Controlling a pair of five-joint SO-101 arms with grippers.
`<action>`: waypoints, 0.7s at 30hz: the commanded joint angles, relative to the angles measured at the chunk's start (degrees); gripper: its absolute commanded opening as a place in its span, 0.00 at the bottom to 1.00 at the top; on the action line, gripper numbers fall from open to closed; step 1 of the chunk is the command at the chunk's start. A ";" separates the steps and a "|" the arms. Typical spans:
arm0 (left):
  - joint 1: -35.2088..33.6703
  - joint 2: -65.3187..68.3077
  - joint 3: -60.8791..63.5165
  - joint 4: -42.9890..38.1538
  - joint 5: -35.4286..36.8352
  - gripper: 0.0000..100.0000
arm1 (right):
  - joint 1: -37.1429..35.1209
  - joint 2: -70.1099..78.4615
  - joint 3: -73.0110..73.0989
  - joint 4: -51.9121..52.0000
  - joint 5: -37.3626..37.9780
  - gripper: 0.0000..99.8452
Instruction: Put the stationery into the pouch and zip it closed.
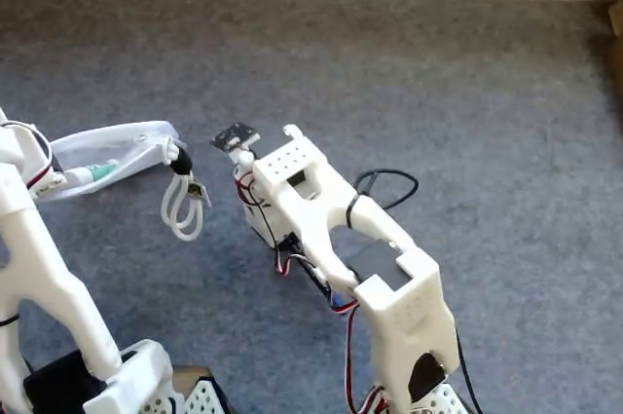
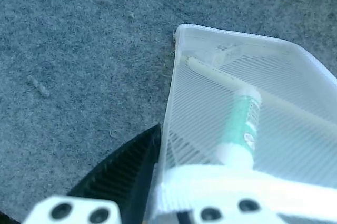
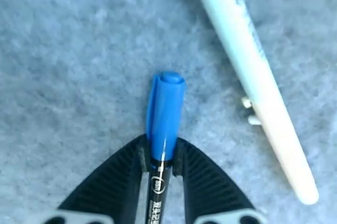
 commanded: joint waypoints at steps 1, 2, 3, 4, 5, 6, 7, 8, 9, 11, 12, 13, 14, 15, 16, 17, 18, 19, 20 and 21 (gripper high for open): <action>-2.15 0.57 1.89 -0.44 4.04 0.01 | 1.10 -0.92 -5.05 3.47 -4.22 0.01; -2.15 0.57 1.89 -0.44 4.31 0.01 | 1.10 -0.92 -5.58 4.26 -4.66 0.01; -2.15 0.57 1.80 -0.44 4.31 0.01 | 1.10 -0.92 -5.93 5.05 -4.57 0.01; -2.15 0.57 1.71 -0.44 4.31 0.01 | 1.10 -0.92 -6.37 5.85 -4.57 0.01; -2.15 0.57 1.71 -0.44 4.31 0.01 | 1.10 -0.92 -6.90 6.64 -4.57 0.01; -2.15 0.57 1.71 -0.44 4.31 0.01 | 1.10 -0.92 -7.52 7.60 -4.57 0.01; -2.15 0.57 1.71 -0.44 4.31 0.01 | 1.10 -0.92 -8.04 8.57 -4.57 0.01; -2.15 0.57 1.80 -0.44 4.31 0.01 | 1.10 -0.92 -8.75 9.45 -4.75 0.01; -2.15 0.57 1.89 -0.44 4.31 0.01 | 1.10 -0.92 -9.45 10.33 -4.92 0.01; -2.15 0.57 1.89 -0.44 4.31 0.01 | 1.01 -0.92 -10.77 12.09 -5.01 0.01; -2.15 0.57 1.89 -0.35 4.31 0.01 | 0.92 -0.92 -11.47 13.05 -5.01 0.01; -2.15 0.57 1.89 -0.26 4.22 0.01 | 0.92 -0.92 -12.09 13.93 -5.36 0.01; -2.15 0.48 1.89 -0.26 4.22 0.01 | 1.01 -0.92 -12.70 14.73 -6.42 0.01; -2.15 0.48 1.80 -0.18 4.22 0.01 | 1.10 -0.92 -13.41 15.43 -7.21 0.01; -2.15 0.48 1.80 -0.18 4.22 0.01 | 1.10 -1.01 -14.11 16.57 -7.56 0.01; -2.15 0.48 1.80 -0.18 4.22 0.01 | 1.19 -1.01 -14.90 17.89 -7.38 0.01; -2.15 0.48 1.80 -0.26 4.22 0.01 | 1.19 -1.01 -15.87 19.03 -7.38 0.01; -2.15 0.48 1.80 -0.26 4.22 0.01 | 1.19 -1.01 -16.92 19.65 -7.38 0.01; -2.15 0.48 1.80 -0.26 4.22 0.01 | 1.19 -1.01 -17.36 19.65 -7.65 0.01; -2.15 0.48 1.80 -0.35 4.22 0.01 | 1.19 -1.19 -17.80 19.65 -7.74 0.01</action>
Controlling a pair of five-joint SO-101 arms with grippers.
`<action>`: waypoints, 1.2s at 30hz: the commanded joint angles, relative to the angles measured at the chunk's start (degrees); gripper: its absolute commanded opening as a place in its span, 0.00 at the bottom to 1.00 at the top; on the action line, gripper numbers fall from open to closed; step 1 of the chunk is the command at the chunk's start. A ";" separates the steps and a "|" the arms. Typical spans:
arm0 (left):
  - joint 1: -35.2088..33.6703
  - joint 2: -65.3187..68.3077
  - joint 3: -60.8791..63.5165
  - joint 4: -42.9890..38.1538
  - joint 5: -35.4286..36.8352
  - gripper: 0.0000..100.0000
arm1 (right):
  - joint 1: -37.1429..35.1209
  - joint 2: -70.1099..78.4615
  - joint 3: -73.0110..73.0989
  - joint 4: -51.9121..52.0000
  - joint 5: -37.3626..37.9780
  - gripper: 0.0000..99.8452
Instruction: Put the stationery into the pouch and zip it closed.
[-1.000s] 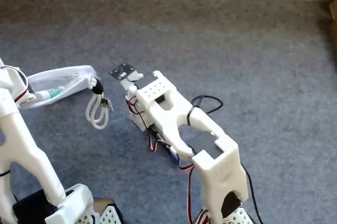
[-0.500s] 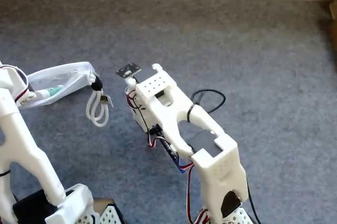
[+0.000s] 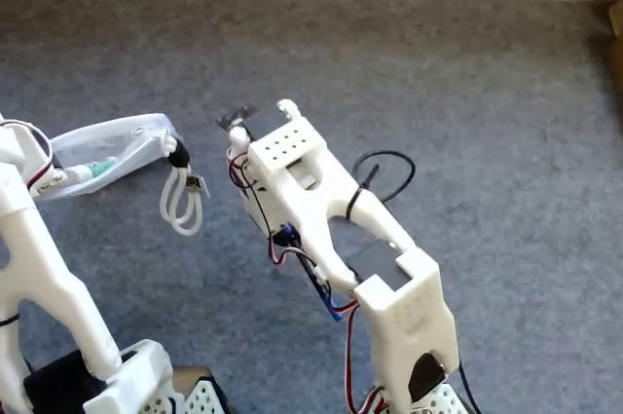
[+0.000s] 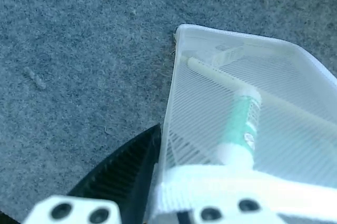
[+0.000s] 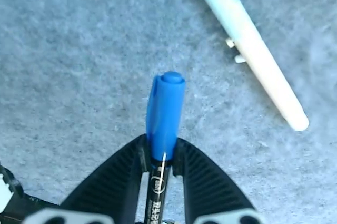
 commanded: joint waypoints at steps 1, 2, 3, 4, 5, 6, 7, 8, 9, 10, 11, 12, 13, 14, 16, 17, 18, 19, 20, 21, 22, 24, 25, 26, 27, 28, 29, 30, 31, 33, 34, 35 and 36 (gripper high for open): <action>-2.15 0.48 1.80 -0.35 0.62 0.01 | 1.19 -1.89 -4.35 1.54 -0.53 0.01; -2.07 0.48 1.80 -0.44 0.62 0.01 | 1.19 -3.03 -4.26 1.54 -0.35 0.01; -2.07 0.48 1.80 -0.44 0.62 0.01 | 1.19 -4.44 -4.00 1.63 -0.35 0.01; -2.07 0.48 1.80 -0.44 0.62 0.01 | 1.19 -6.20 -3.12 1.63 -0.35 0.01; -2.07 0.48 1.89 -0.44 0.62 0.01 | 1.19 -8.22 -1.71 1.63 -0.26 0.01; -2.07 0.48 1.89 -0.44 0.62 0.01 | 1.19 -10.42 -0.04 1.54 -0.26 0.01; -2.07 0.48 1.89 -0.44 0.62 0.01 | 1.01 -12.44 1.80 1.45 -0.18 0.01; -2.07 0.48 1.89 -0.44 0.62 0.01 | 0.84 -14.64 3.82 1.36 -0.18 0.01; -2.07 0.48 1.89 -0.44 0.62 0.01 | 0.75 -16.40 5.41 0.48 -0.18 0.01; -2.07 0.48 1.89 -0.44 0.62 0.01 | 0.75 -18.24 7.16 -0.57 -0.18 0.01; -2.07 0.48 1.89 -0.44 0.62 0.01 | 0.75 -19.82 8.84 -1.89 -0.18 0.01; -2.07 0.48 1.89 -0.44 0.62 0.01 | 0.75 -21.32 10.59 -3.30 -0.18 0.01; -2.07 0.48 1.89 -0.44 0.62 0.01 | 0.75 -22.55 12.26 -4.79 -0.26 0.01; -2.07 0.48 1.89 -0.44 0.62 0.01 | 0.75 -23.87 13.85 -6.20 -0.26 0.01; -2.07 0.48 1.89 -0.44 0.70 0.01 | 0.75 -26.07 16.13 -8.13 -0.26 0.01; -2.07 0.48 1.89 -0.44 0.70 0.01 | 0.75 -27.03 16.92 -8.66 -0.35 0.01; -2.07 0.48 1.89 -0.44 0.70 0.01 | 0.75 -28.09 17.54 -8.84 -0.44 0.01; -2.15 0.48 1.89 -0.44 0.70 0.01 | 0.75 -29.14 17.89 -8.92 -0.44 0.01; -2.15 0.48 1.89 -0.44 0.70 0.01 | 0.75 -30.11 17.98 -9.01 -0.44 0.01; -2.15 0.48 1.89 -0.35 0.70 0.01 | 0.75 -31.16 18.07 -9.01 -0.62 0.01; -2.15 0.48 1.89 -0.35 0.70 0.01 | 0.75 -32.04 18.07 -9.01 -0.70 0.01; -2.15 0.48 1.89 -0.35 0.70 0.01 | 0.75 -33.54 17.89 -9.01 -0.70 0.01; -2.15 0.48 1.89 -0.35 0.70 0.01 | 0.75 -34.07 17.80 -9.10 -0.70 0.01; -2.15 0.48 1.89 -0.35 0.70 0.01 | 0.75 -34.59 17.80 -9.10 -0.70 0.01; -2.15 0.48 1.89 -0.35 0.70 0.01 | 0.75 -35.03 17.80 -9.10 -0.70 0.01; -2.15 0.48 1.89 -0.35 0.70 0.01 | 0.75 -35.47 17.80 -9.10 -0.70 0.01; -2.15 0.48 1.89 -0.35 0.70 0.01 | 0.75 -35.91 17.80 -9.10 -0.70 0.01; -2.15 0.48 1.89 -0.35 0.70 0.01 | 0.75 -36.44 17.80 -9.10 -0.70 0.01; -2.15 0.57 1.89 -0.35 0.70 0.01 | 0.75 -36.88 17.80 -9.10 -0.70 0.01; -2.15 0.75 1.98 -0.35 0.62 0.01 | 0.57 -38.11 17.80 -9.10 -0.70 0.01; -2.15 0.75 1.98 -0.35 0.62 0.01 | 0.04 -38.81 17.80 -9.10 -0.70 0.01; -2.15 0.75 1.98 -0.35 0.62 0.01 | -0.66 -39.78 17.71 -9.10 -0.70 0.01; -2.15 0.84 1.98 -0.35 0.62 0.01 | -1.27 -40.66 17.71 -9.10 -0.70 0.01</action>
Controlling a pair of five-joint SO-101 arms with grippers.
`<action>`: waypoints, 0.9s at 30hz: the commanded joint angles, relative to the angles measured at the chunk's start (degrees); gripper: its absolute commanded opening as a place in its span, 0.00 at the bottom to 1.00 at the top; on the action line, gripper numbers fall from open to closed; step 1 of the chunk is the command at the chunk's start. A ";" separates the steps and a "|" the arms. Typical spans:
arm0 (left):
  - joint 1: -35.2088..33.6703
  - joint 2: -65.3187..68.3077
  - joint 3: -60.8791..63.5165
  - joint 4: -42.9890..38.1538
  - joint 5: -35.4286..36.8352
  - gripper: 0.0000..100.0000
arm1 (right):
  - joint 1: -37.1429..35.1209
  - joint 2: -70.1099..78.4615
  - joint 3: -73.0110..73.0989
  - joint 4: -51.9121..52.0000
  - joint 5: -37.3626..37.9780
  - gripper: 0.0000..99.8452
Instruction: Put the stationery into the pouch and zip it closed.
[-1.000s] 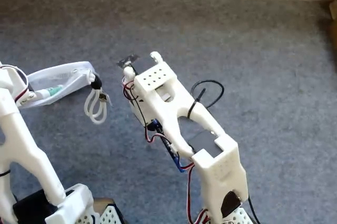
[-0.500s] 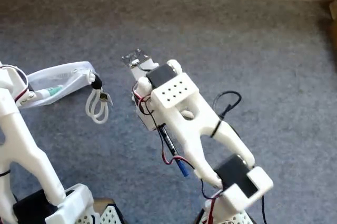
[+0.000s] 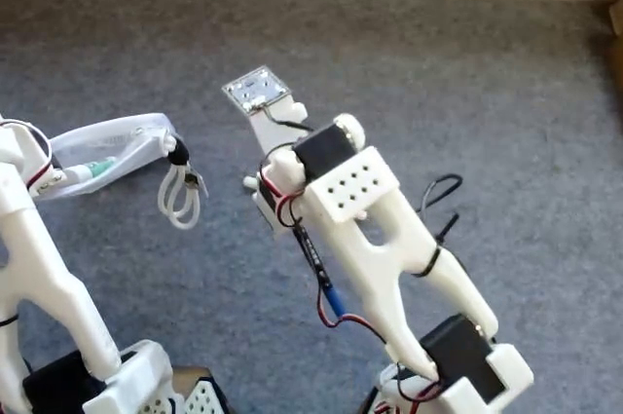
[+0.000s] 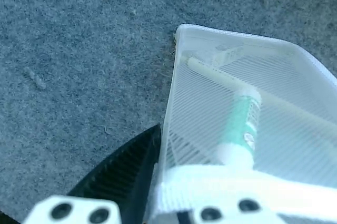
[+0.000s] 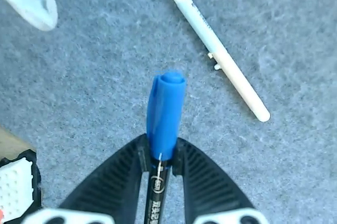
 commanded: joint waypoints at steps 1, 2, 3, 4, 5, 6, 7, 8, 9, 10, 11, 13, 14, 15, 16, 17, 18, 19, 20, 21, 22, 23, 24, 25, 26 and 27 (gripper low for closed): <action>-2.15 0.84 1.98 -0.35 0.62 0.01 | -1.71 -5.85 -0.57 -1.27 -0.62 0.01; -2.15 0.84 1.98 -0.35 0.62 0.01 | -2.24 -6.73 -0.57 -1.27 -0.62 0.01; -2.15 0.84 1.98 -0.35 0.62 0.01 | -2.68 -7.52 -0.66 -1.27 -0.70 0.01; -2.24 0.84 1.98 -0.26 0.62 0.01 | -2.95 -8.22 -0.66 -1.27 -0.70 0.01; -2.24 0.84 1.98 -0.26 0.62 0.01 | -2.95 -8.75 -0.66 -1.36 -0.70 0.01; -2.24 0.84 1.98 -0.26 0.62 0.01 | -2.95 -9.36 -0.66 -2.24 -0.70 0.01; -2.24 0.84 1.98 -0.26 0.62 0.01 | -2.95 -9.98 -0.40 -3.56 -0.70 0.01; -2.33 0.84 1.98 -0.26 0.62 0.01 | -2.86 -10.59 -0.31 -4.88 -0.70 0.01; -2.33 0.84 1.98 -0.26 0.62 0.01 | -2.86 -11.21 -0.31 -6.37 -0.70 0.01; -2.33 0.84 1.98 -0.26 0.62 0.01 | -2.86 -12.00 -0.31 -8.04 -0.70 0.01; -2.33 0.84 1.98 -0.26 0.62 0.01 | -2.86 -12.79 -0.31 -9.63 -0.70 0.01; -2.33 0.84 1.98 -0.18 0.62 0.01 | -2.86 -14.20 -0.13 -12.35 -0.70 0.01; -2.33 0.84 1.98 -0.18 0.62 0.01 | -2.86 -14.81 -0.13 -13.23 -0.79 0.01; -2.24 0.84 1.98 -0.18 0.62 0.01 | -2.86 -15.43 -0.13 -14.02 -1.23 0.01; -2.24 0.84 1.98 -0.18 0.62 0.01 | -2.86 -15.87 -0.13 -14.73 -2.73 0.01; -2.24 0.92 1.98 -0.18 0.62 0.01 | -2.86 -16.31 -0.13 -15.60 -4.75 0.01; -2.24 0.92 1.98 -0.18 0.62 0.01 | -2.86 -16.66 -0.13 -16.48 -6.68 0.01; -2.24 0.92 1.98 -0.18 0.62 0.01 | -2.86 -17.01 -0.13 -17.36 -8.18 0.01; -2.24 0.92 1.98 -0.18 0.62 0.01 | -2.86 -17.27 -0.13 -18.15 -9.41 0.01; -2.24 0.92 1.98 -0.18 0.62 0.01 | -2.86 -17.45 -0.13 -18.95 -10.11 0.01; -2.24 0.92 1.98 -0.18 0.62 0.01 | -2.86 -17.63 -0.13 -19.65 -10.55 0.01; -2.24 0.92 1.98 -0.18 0.62 0.01 | -2.86 -17.80 -0.13 -20.35 -10.64 0.01; -2.24 0.92 1.98 -0.18 0.62 0.01 | -2.95 -18.07 -0.13 -21.14 -10.64 0.01; -2.24 0.92 1.98 -0.18 0.62 0.01 | -2.95 -18.33 -0.13 -21.93 -10.64 0.01; -2.24 0.92 1.98 -0.18 0.62 0.01 | -2.95 -18.59 -0.13 -22.81 -10.64 0.01; -2.24 0.92 1.98 -0.18 0.62 0.01 | -2.95 -19.03 -0.13 -23.87 -10.64 0.01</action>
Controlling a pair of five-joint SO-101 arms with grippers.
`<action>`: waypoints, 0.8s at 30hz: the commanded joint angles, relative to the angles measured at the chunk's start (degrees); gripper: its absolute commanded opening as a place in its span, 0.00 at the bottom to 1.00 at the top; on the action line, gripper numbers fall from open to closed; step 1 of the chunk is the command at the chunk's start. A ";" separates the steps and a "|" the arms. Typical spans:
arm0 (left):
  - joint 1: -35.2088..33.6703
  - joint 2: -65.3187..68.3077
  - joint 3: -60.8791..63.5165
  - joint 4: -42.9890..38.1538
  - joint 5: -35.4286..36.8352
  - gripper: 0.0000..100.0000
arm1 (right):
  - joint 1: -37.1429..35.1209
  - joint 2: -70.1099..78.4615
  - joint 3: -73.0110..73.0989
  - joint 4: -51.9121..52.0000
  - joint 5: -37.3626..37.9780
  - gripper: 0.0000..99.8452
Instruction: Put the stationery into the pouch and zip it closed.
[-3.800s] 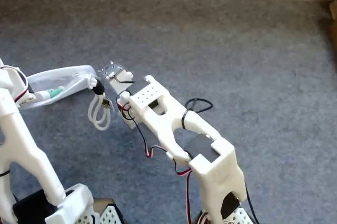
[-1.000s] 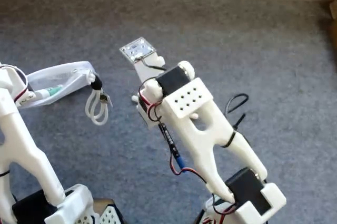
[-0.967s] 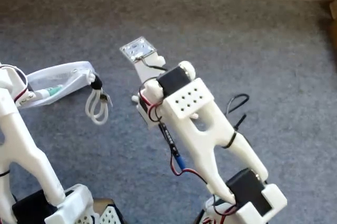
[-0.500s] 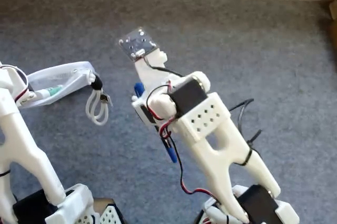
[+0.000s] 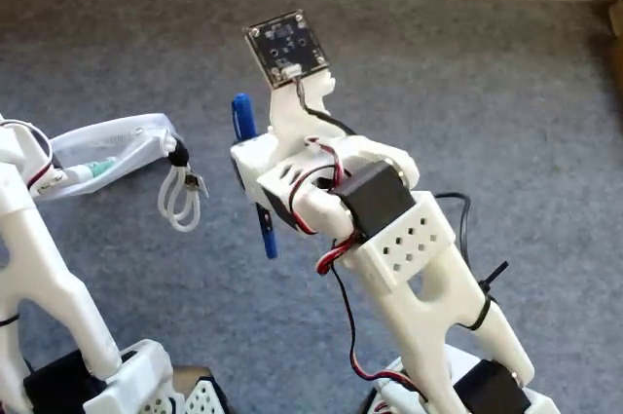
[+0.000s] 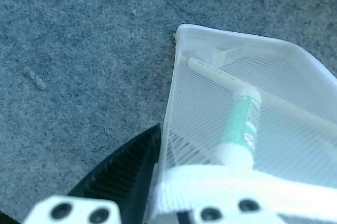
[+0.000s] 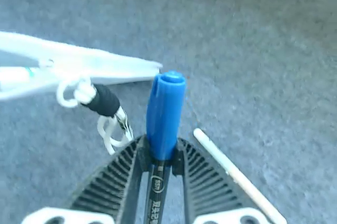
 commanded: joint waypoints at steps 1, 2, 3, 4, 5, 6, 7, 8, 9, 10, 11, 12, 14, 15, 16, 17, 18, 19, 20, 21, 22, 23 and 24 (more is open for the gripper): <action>-2.24 0.92 1.98 -0.18 0.62 0.01 | -0.75 -4.09 -0.13 -4.88 -0.79 0.01; -2.24 0.92 1.98 -0.18 0.62 0.01 | -0.75 -4.79 -0.13 -6.02 -0.79 0.01; -2.24 0.92 1.98 -0.09 0.62 0.01 | -0.75 -5.49 -0.13 -7.34 -0.79 0.01; -2.24 0.92 1.98 -0.09 0.62 0.01 | -0.75 -6.29 -0.13 -8.66 -0.79 0.01; -2.24 0.92 1.98 -0.09 0.62 0.01 | -0.75 -6.99 -0.13 -9.98 -0.62 0.01; -2.24 0.92 1.98 -0.09 0.62 0.01 | -0.75 -7.69 -0.13 -11.47 -0.53 0.01; -2.24 0.92 1.98 -0.09 0.62 0.01 | -0.75 -8.31 -0.13 -13.05 -0.53 0.01; -2.24 0.92 1.98 -0.09 0.62 0.01 | -0.75 -8.75 -0.13 -14.55 -0.53 0.01; -2.24 0.92 1.98 -0.09 0.62 0.01 | -0.75 -9.10 -0.13 -15.96 -0.53 0.01; -2.24 0.92 1.98 -0.09 0.62 0.01 | -0.75 -9.36 -0.13 -17.27 -0.53 0.01; -2.24 0.92 1.98 -0.09 0.62 0.01 | -0.75 -9.45 -0.13 -18.77 -0.53 0.01; -2.24 0.92 1.98 -0.09 0.62 0.01 | -0.75 -9.45 -0.13 -20.44 -0.79 0.01; -2.24 0.92 1.98 -0.09 0.62 0.01 | -0.75 -9.36 -0.13 -23.78 -0.79 0.01; -2.24 0.92 1.98 -0.09 0.53 0.01 | -0.75 -9.36 -0.13 -25.10 -0.88 0.01; -2.24 0.92 1.98 -0.18 0.53 0.01 | -0.75 -9.36 -0.13 -26.33 -0.88 0.01; -2.15 0.92 1.98 -0.26 0.53 0.01 | -0.75 -9.36 -0.13 -27.38 -0.88 0.01; -2.15 0.92 1.98 -0.26 0.53 0.01 | -1.19 -9.36 -0.13 -28.35 -0.88 0.01; -2.15 0.92 1.98 -0.35 0.53 0.01 | -2.15 -9.36 -0.13 -28.88 -0.88 0.01; -2.15 0.92 1.98 -0.35 0.53 0.01 | -3.03 -9.36 -0.13 -29.14 -0.88 0.01; -2.15 0.92 1.98 -0.35 0.53 0.01 | -3.74 -9.27 -0.13 -29.14 -0.88 0.01; -2.15 1.01 2.07 -0.35 0.53 0.01 | -4.35 -9.27 -0.04 -29.14 -0.88 0.01; -2.15 1.01 2.24 -0.35 0.53 0.01 | -4.79 -9.27 -0.04 -29.23 -0.88 0.01; -2.15 1.01 2.42 -0.44 0.53 0.01 | -5.14 -9.27 -0.04 -29.32 -0.88 0.01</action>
